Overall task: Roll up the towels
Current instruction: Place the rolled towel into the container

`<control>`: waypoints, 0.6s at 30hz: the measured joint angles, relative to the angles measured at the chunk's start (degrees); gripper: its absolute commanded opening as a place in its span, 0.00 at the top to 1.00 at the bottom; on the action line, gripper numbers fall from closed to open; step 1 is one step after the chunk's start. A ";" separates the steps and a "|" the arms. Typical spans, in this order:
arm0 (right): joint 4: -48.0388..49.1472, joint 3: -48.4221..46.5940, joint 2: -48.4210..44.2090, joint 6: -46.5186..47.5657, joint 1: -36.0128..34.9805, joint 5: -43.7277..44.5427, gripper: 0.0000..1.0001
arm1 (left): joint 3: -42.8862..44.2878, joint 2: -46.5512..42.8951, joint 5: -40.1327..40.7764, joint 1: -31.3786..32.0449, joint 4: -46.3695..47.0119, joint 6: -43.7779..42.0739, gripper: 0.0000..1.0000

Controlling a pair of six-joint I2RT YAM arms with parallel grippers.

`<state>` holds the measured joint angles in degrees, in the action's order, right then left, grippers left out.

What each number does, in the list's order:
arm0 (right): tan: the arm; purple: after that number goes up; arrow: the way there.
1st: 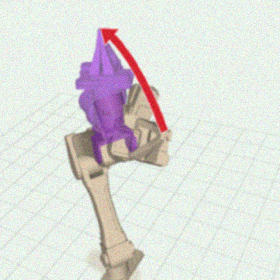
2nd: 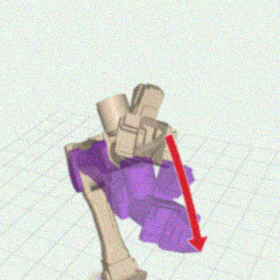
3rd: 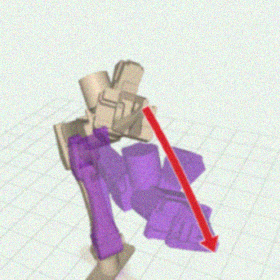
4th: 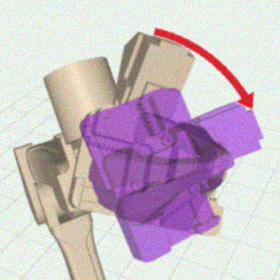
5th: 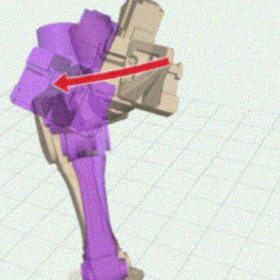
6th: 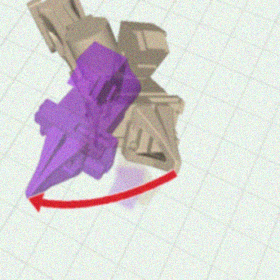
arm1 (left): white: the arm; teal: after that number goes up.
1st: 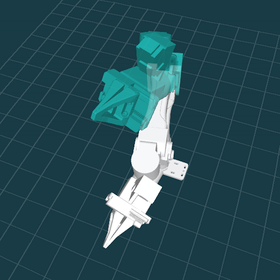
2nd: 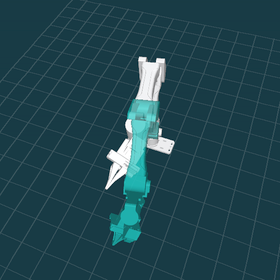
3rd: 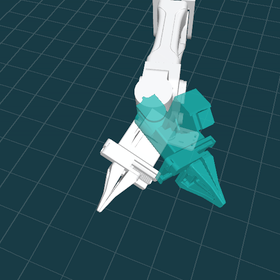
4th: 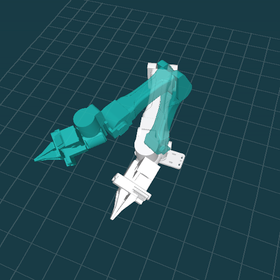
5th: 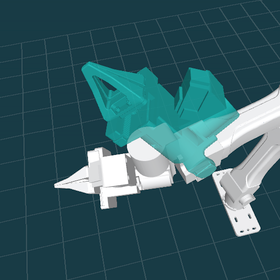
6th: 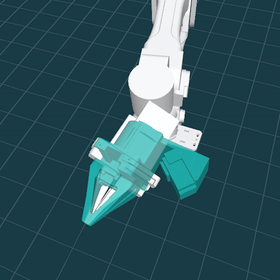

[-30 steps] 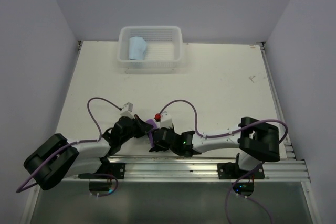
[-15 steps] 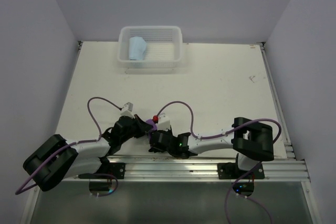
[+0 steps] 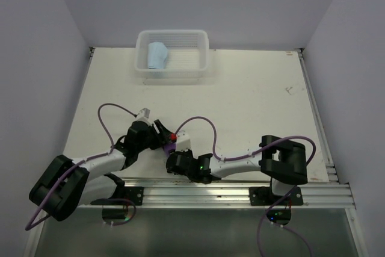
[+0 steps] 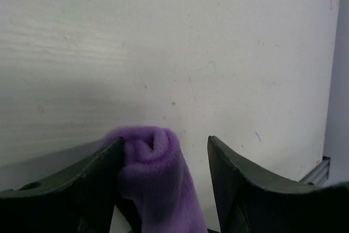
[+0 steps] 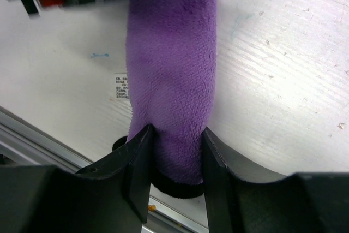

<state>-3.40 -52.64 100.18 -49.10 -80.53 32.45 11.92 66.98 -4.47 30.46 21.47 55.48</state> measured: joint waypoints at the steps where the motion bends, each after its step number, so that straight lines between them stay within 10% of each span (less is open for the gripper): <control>1: -0.02 0.00 0.00 -0.02 -0.07 0.09 0.72 | 0.98 0.00 -0.28 -1.07 -1.36 -0.74 0.32; 18: -1.53 -0.52 0.00 -0.66 -0.59 0.04 1.00 | 7.37 -1.25 -3.41 -18.82 -15.56 -8.63 0.36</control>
<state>-4.93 -53.17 100.18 -49.76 -81.12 32.49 19.29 65.73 -7.88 11.64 5.91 46.85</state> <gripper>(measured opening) 0.350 0.637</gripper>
